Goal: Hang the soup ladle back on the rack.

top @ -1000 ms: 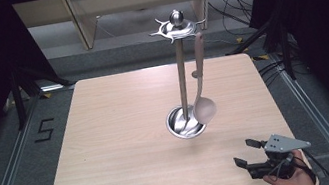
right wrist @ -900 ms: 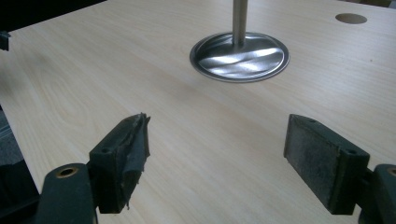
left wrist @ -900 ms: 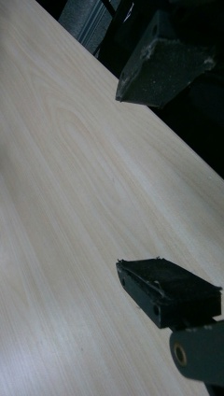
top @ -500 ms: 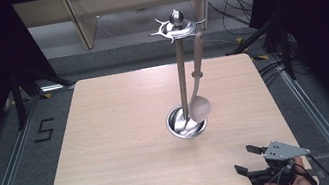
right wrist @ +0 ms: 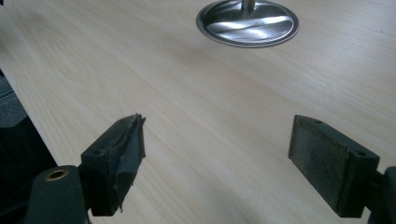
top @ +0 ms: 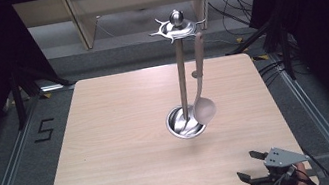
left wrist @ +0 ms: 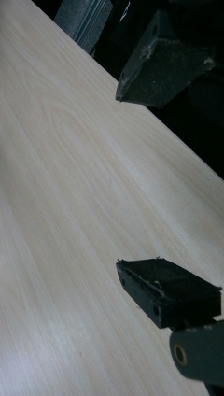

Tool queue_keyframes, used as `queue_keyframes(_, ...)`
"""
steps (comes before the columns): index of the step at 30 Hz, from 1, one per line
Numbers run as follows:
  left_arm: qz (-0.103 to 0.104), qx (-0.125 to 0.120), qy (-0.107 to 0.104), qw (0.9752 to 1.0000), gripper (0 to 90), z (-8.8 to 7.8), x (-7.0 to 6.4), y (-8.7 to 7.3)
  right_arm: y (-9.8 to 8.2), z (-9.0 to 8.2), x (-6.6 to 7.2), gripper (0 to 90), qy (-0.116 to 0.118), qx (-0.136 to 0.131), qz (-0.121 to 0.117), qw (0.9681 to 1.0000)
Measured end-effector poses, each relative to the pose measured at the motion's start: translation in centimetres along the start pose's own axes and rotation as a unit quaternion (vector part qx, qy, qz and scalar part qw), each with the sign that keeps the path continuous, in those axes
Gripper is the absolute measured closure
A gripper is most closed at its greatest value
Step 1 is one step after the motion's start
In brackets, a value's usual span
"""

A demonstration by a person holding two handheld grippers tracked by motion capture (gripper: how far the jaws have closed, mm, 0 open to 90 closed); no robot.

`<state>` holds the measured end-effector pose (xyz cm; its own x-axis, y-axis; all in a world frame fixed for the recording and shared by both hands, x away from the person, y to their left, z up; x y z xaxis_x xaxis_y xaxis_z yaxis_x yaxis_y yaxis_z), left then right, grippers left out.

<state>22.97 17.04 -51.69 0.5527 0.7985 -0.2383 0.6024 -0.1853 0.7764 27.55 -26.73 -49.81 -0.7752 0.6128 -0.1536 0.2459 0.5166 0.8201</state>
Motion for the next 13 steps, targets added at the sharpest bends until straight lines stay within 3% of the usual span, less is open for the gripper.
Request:
queue_keyframes(3,-0.003,-0.005,-0.002,1.0000,14.9,0.10,-0.11,0.01,-0.26,-0.38,0.45,19.4,0.001,0.004,0.018,0.9998)
queue_keyframes(5,0.000,-0.003,-0.001,1.0000,14.9,0.05,-0.08,0.02,-0.37,-0.40,0.26,19.4,0.004,0.004,0.009,0.9999)
queue_keyframes(6,-0.001,-0.005,-0.001,1.0000,14.9,0.09,-0.07,0.01,-0.59,-0.67,0.58,19.4,-0.003,0.012,0.026,0.9996)
queue_keyframes(7,0.010,0.004,0.007,0.9999,14.9,0.04,0.14,0.01,-0.67,-0.65,0.25,19.4,-0.003,0.007,0.009,0.9999)
queue_keyframes(8,0.010,0.004,0.007,0.9999,14.9,0.04,0.14,0.01,-0.67,-0.65,0.25,19.4,-0.003,0.007,0.009,0.9999)
queue_keyframes(9,0.007,0.004,0.005,1.0000,14.9,0.08,0.08,-0.02,-0.83,-0.73,0.62,19.4,0.003,0.011,0.032,0.9994)
queue_keyframes(10,-0.007,-0.006,-0.002,1.0000,14.9,0.19,-0.17,0.00,-0.91,-0.65,0.28,19.4,0.002,0.008,0.012,0.9999)
queue_keyframes(12,-0.003,-0.008,-0.003,1.0000,14.9,0.18,-0.15,0.02,-0.95,-0.78,0.28,19.4,-0.006,0.010,0.013,0.9998)
queue_keyframes(13,0.009,-0.004,-0.001,0.9999,14.9,0.12,0.04,0.08,-1.02,-0.77,0.17,19.4,-0.006,0.010,0.010,0.9999)
Point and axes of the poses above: each handheld gripper's, and its own axes: z roughly forward along the jaws, y roughly out of its top, x roughly to its left, the point moved 3 cm from there along z, roughly forward along the jaws, and after that the axes turned 13 degrees about -z, right-handed, at the moved point
